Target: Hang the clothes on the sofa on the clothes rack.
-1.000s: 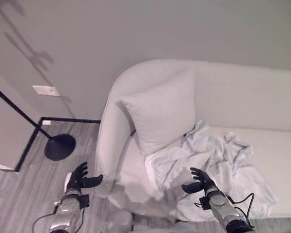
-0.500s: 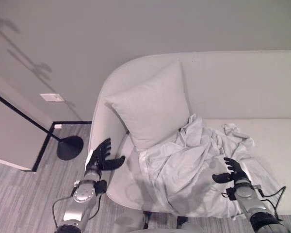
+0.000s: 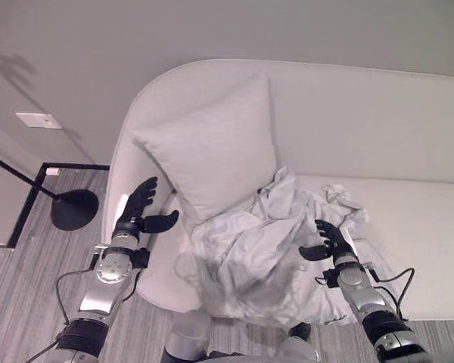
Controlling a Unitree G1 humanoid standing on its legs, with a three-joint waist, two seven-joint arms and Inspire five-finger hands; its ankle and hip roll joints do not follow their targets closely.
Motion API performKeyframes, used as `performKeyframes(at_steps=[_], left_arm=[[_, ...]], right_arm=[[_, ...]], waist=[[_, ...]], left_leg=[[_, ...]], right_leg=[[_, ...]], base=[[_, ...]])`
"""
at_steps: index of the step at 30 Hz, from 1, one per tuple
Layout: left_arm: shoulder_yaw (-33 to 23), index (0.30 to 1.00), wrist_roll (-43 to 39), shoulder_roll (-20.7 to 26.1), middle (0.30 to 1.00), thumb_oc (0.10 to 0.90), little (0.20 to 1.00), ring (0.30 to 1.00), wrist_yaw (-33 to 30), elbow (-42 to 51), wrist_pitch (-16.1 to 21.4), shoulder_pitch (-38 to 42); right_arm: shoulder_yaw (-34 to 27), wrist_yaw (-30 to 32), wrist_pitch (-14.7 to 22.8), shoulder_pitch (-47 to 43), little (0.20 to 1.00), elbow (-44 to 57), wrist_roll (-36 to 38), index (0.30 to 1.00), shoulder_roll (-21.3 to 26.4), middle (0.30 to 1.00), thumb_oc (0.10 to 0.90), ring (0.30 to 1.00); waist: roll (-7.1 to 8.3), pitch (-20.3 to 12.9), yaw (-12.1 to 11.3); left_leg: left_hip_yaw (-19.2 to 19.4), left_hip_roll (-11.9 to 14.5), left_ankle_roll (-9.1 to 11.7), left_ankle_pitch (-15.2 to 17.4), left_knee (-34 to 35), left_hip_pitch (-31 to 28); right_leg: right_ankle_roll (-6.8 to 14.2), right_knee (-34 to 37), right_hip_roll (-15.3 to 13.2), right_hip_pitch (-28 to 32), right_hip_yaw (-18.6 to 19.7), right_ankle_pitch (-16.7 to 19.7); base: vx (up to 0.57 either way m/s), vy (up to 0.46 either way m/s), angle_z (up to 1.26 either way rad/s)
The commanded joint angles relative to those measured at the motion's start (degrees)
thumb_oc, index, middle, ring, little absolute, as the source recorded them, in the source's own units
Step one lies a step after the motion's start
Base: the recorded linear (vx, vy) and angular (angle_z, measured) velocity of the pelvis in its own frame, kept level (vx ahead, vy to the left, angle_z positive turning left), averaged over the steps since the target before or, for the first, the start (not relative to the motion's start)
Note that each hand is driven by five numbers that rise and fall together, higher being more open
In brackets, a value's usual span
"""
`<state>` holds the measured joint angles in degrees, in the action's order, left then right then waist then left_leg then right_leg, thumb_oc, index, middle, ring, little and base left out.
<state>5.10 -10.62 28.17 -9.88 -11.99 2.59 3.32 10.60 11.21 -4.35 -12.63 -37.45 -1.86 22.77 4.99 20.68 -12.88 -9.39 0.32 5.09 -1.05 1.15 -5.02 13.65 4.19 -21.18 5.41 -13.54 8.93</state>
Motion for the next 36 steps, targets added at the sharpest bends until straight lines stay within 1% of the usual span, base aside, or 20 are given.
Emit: performKeyframes(at_steps=[1,2,3,4,5,6,7,8,9,10,13,15,18,20,22,23,27,28,30,36], left_arm=[[-2.99,0.9,2.07,1.26,0.9,0.8,0.9,0.9,-1.27,8.08,6.84,-0.97],[-2.7,0.9,0.34,0.41,0.9,0.8,0.9,0.9,-2.3,8.16,7.43,-0.07],[-2.77,0.9,0.33,0.32,0.9,0.8,0.9,0.9,-2.3,8.19,7.41,-0.07],[-2.84,0.9,0.18,-0.96,0.9,0.8,0.9,0.9,-2.29,8.49,7.31,0.35],[-3.08,0.9,0.73,-0.93,0.9,0.8,0.9,0.9,-2.18,9.4,7.58,-0.02],[-3.08,0.9,0.76,-0.97,0.9,0.8,0.9,0.9,-2.16,9.52,7.52,-0.13],[-3.6,0.9,0.04,-1.38,0.9,0.8,0.9,0.9,-2.14,10.84,7.9,-0.78],[-3.42,0.9,0.31,-1.21,0.9,0.8,0.9,0.9,-2.03,11.63,7.91,-1.36],[-3.46,0.9,0.34,-1.3,0.9,0.8,0.9,0.9,-2.03,11.74,7.86,-1.47],[-3.18,0.9,-1.27,-1.18,0.9,0.8,0.9,0.9,-1.17,13.45,7.9,-1.79],[-0.99,0.9,-1.34,-0.59,0.9,0.8,0.9,0.9,-0.19,15.09,7.75,0.69],[0.32,0.9,-1.34,-0.44,0.9,0.8,0.9,0.9,0.16,14.74,7.64,1.93],[4.54,0.9,-0.35,-0.06,0.9,0.8,0.9,0.9,1.14,13.89,7.14,5.37],[8.74,0.9,0.27,-0.1,0.9,0.8,0.9,0.9,1.9,12.45,6.63,8.54],[11.28,0.9,0.42,-0.57,0.9,0.8,0.9,0.9,1.84,11.55,6.48,11.01],[11.31,0.9,0.42,-0.61,0.9,0.8,0.9,0.9,1.8,11.36,6.55,11.27],[14.0,0.9,0.21,-1.17,0.9,0.8,0.9,0.9,1.62,10.16,6.38,14.28],[15.49,0.9,0.75,-1.13,0.9,0.8,0.9,0.9,1.69,9.73,6.09,15.5],[16.67,0.9,1.5,-1.18,0.9,0.8,0.9,0.9,1.68,9.56,6.16,16.48],[18.13,0.9,2.35,-1.23,0.9,0.8,0.9,0.9,0.95,9.87,6.14,18.4]], right_arm=[[1.51,1.33,3.18,-6.11,0.9,4.08,-2.22,0.9,5.95,0.9,0.8,0.9],[2.0,2.01,3.28,-7.53,0.9,5.05,-2.95,0.9,7.51,0.9,0.8,0.9],[2.08,2.01,3.25,-7.62,0.9,5.05,-2.93,0.9,7.59,0.9,0.8,0.9],[1.84,3.04,2.98,-7.1,0.9,5.24,-3.69,0.9,9.22,0.9,0.8,0.9],[1.33,3.22,3.1,-6.98,0.9,5.47,-3.43,0.9,9.68,0.9,0.8,0.9],[1.31,3.21,3.09,-6.9,0.9,5.52,-3.42,0.9,9.71,0.9,0.8,0.9],[0.4,4.02,2.86,-7.03,0.9,5.19,-3.19,0.9,10.28,0.9,0.8,0.9],[0.6,4.52,2.52,-7.48,0.9,4.3,-3.23,0.9,11.08,0.9,0.8,0.9],[0.72,4.55,2.56,-7.55,0.9,4.18,-3.19,0.9,11.15,0.9,0.8,0.9],[0.63,4.0,2.32,-8.85,0.9,3.22,-4.25,0.9,11.41,0.9,0.8,0.9],[0.97,4.06,2.36,-9.86,0.9,3.24,-3.81,0.9,11.1,0.9,0.8,0.9],[1.27,4.33,2.46,-10.39,0.9,3.56,-3.83,0.9,11.09,0.9,0.8,0.9],[2.48,5.08,2.44,-13.46,0.9,3.53,-4.32,0.9,10.71,0.9,0.8,0.9],[4.7,5.86,2.2,-17.87,0.9,3.69,-5.24,0.9,10.57,0.9,0.8,0.9],[5.6,7.02,1.83,-21.61,0.9,4.14,-5.74,0.9,10.81,0.9,0.8,0.9],[5.62,7.05,1.83,-21.82,0.9,4.04,-5.71,0.9,10.84,0.9,0.8,0.9],[6.45,8.49,1.8,-25.69,0.9,3.63,-5.67,0.9,11.71,0.9,0.8,0.9],[7.02,9.02,1.86,-27.0,0.9,3.81,-6.26,0.9,12.96,0.9,0.8,0.9],[8.11,9.28,1.68,-28.59,0.9,2.93,-7.86,0.9,14.86,0.9,0.8,0.9],[9.43,9.42,1.06,-31.45,0.9,-0.06,-8.6,0.9,17.35,0.9,0.8,0.9]], waist=[[-0.75,-4.76,-0.1],[-3.34,-3.4,0.65],[-3.33,-3.75,1.08],[-4.08,-3.86,2.57],[-4.28,-4.23,2.49],[-4.25,-4.32,2.6],[-5.1,-4.46,1.67],[-5.92,-4.7,1.74],[-6.03,-4.69,1.83],[-7.08,-4.55,1.65],[-7.61,-3.52,2.37],[-7.67,-3.08,2.56],[-7.64,-2.14,2.94],[-7.02,-1.0,3.36],[-6.32,0.3,3.54],[-6.3,0.37,3.42],[-5.1,1.16,3.57],[-4.26,1.36,3.82],[-3.77,1.67,3.83],[-3.24,4.18,3.99]], left_leg=[[-3.6,10.78,2.77,3.56,3.85,-1.15],[-2.99,12.44,3.86,-2.07,3.85,3.21],[-3.4,12.4,3.9,-2.24,3.85,3.83],[1.83,11.88,2.45,-2.58,3.85,5.85],[1.85,10.35,2.01,-2.87,3.85,6.52],[1.74,10.25,1.96,-2.88,3.85,6.6],[-1.92,5.47,1.04,-2.11,3.78,7.89],[-2.29,3.77,0.24,-1.08,3.85,8.04],[-2.34,3.82,0.23,-0.96,3.85,7.95],[-3.65,3.28,-0.12,-0.91,3.85,7.63],[-3.08,3.39,-0.3,-1.21,3.85,6.95],[-2.76,3.32,-0.41,-1.09,3.85,6.56],[-2.12,2.89,-1.28,0.06,3.85,6.28],[-0.64,2.87,-1.91,0.66,3.67,6.61],[0.4,3.06,-2.11,1.05,2.87,7.63],[0.52,3.04,-2.12,1.12,2.71,7.78],[1.51,3.46,-2.08,1.4,2.2,9.09],[1.87,3.89,-1.98,1.32,2.71,9.03],[1.99,4.29,-1.81,1.09,3.42,8.83],[1.2,4.82,-1.46,0.6,3.74,10.19]], right_leg=[[-1.66,-5.3,0.99,-4.01,0.42,1.28],[-4.0,-8.21,2.46,-4.99,-0.77,-3.87],[-4.06,-8.62,2.36,-5.49,-1.09,-4.11],[-5.08,-8.9,2.32,-4.92,-4.6,-5.68],[-5.09,-8.14,2.63,-4.93,-5.38,-5.23],[-5.04,-7.93,2.57,-4.81,-5.55,-5.15],[-5.31,-6.99,3.6,-4.72,-5.43,-4.43],[-5.23,-6.22,4.29,-4.38,-5.75,-4.77],[-5.23,-6.07,4.36,-4.18,-5.84,-4.77],[-5.7,-7.5,5.03,-4.83,-4.3,-5.4],[-5.97,-8.96,4.4,-4.71,-4.58,-6.05],[-5.91,-8.88,4.29,-4.73,-4.52,-5.81],[-5.59,-7.84,4.22,-5.78,-2.9,-4.77],[-5.3,-6.7,4.32,-7.51,-0.85,-3.45],[-5.27,-5.75,4.56,-8.87,0.32,-2.38],[-5.27,-5.71,4.57,-9.01,0.46,-2.29],[-5.09,-3.67,5.3,-10.11,1.22,-0.76],[-5.02,-2.7,5.83,-10.26,1.33,-0.29],[-4.98,-2.0,6.22,-10.15,1.16,-0.15],[-4.85,-2.27,6.41,-11.57,0.38,-0.02]], base=[[-0.08,-0.567,0.11],[-0.14,-0.217,0.08],[-0.22,-0.45,0.13],[-0.1,-0.34,0.37],[-0.09,-0.335,0.63],[0.02,-0.226,0.71],[0.04,-0.162,0.63],[0.04,-0.165,0.31],[0.04,-0.038,0.12],[0.04,0.006,0.07],[0.04,0.028,0.0],[0.04,0.046,0.06],[0.01,0.051,-0.05],[-0.05,0.086,-0.24],[-0.08,0.054,-0.39],[-0.06,0.022,-0.41],[-0.04,-0.011,-0.25],[-0.02,-0.033,-0.2],[-0.01,-0.028,-0.11],[-0.04,-0.007,0.0]])
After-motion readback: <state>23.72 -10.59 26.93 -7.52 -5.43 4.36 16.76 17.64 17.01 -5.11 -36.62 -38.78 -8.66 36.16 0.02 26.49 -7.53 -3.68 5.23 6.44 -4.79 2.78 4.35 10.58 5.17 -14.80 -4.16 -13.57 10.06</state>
